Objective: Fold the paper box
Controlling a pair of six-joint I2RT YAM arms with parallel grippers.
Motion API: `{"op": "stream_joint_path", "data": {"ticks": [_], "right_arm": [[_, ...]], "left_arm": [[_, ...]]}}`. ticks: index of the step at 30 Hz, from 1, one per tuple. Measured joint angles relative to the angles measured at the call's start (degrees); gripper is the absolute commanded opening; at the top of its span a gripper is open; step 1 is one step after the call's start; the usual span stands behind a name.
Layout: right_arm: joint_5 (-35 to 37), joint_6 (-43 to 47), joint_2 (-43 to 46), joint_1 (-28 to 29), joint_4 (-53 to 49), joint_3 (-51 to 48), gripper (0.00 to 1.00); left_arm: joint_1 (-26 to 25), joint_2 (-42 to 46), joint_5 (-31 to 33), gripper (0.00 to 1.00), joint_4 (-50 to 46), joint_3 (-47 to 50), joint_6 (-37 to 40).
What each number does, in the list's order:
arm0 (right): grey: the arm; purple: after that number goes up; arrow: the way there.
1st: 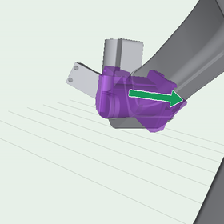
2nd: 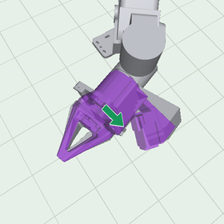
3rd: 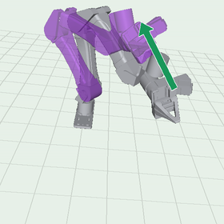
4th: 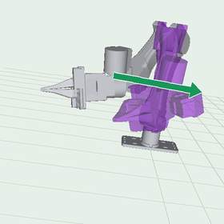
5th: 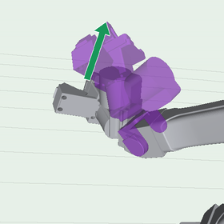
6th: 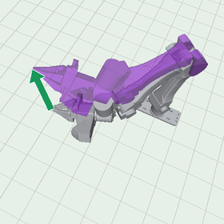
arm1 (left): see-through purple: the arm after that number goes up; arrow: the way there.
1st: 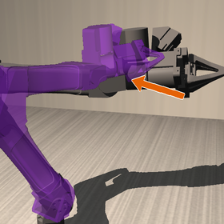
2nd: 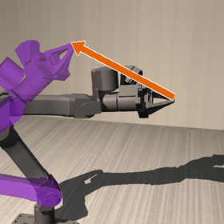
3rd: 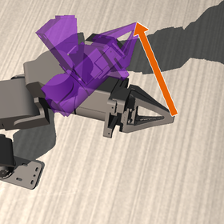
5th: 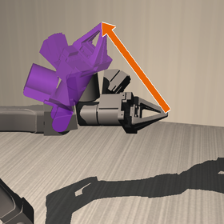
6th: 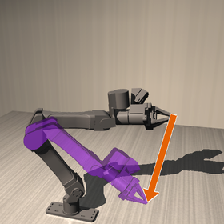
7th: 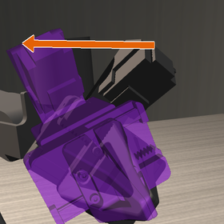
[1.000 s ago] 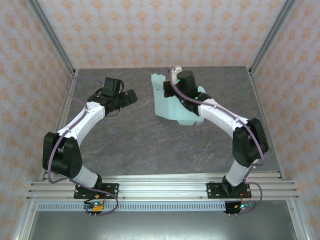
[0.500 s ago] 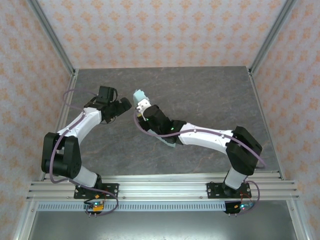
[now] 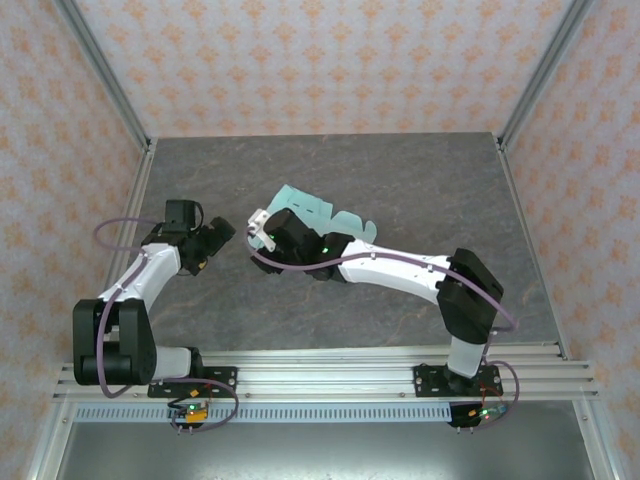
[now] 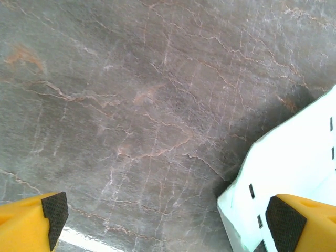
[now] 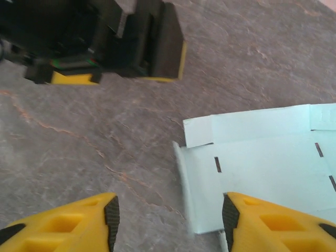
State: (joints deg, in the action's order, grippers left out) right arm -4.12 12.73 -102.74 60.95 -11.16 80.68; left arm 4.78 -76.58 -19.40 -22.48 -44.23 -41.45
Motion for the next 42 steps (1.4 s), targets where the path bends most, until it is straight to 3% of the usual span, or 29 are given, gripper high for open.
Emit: {"op": "stream_joint_path", "data": {"ticks": [5, 7, 15, 20, 27, 34, 42], "right_arm": [[3.3, -2.5, 0.0, -0.2, -0.6, 0.6, 0.78], [4.7, -4.0, 0.1, -1.9, -1.1, 0.6, 0.78], [5.9, -6.5, -1.8, -21.0, -6.3, 4.2, 0.81], [-1.0, -5.4, -9.1, -29.4, -10.1, 11.9, 0.83], [-14.1, -0.4, -24.5, -31.2, -18.9, 29.1, 0.82], [-15.6, 1.9, -40.1, -29.9, -29.0, 51.8, 0.69], [-11.7, 1.9, -42.1, -29.1, -32.6, 53.1, 0.26]], "left_arm": [[0.0, -2.9, -3.6, 0.98, 0.5, -0.3, 0.3], [-0.4, -4.2, -5.5, 0.97, 2.2, 0.0, -0.4], [-11.5, -5.2, -6.6, 0.97, 7.7, 0.6, -2.8], [-16.8, -5.2, -4.0, 0.97, 10.9, 1.5, -6.8], [-19.9, -8.2, -1.1, 0.97, 13.5, 2.1, -11.3], [-20.6, -9.5, 0.4, 0.97, 13.3, 1.3, -12.5], [-20.6, -9.6, 1.5, 0.97, 12.2, -0.3, -12.2]]}}
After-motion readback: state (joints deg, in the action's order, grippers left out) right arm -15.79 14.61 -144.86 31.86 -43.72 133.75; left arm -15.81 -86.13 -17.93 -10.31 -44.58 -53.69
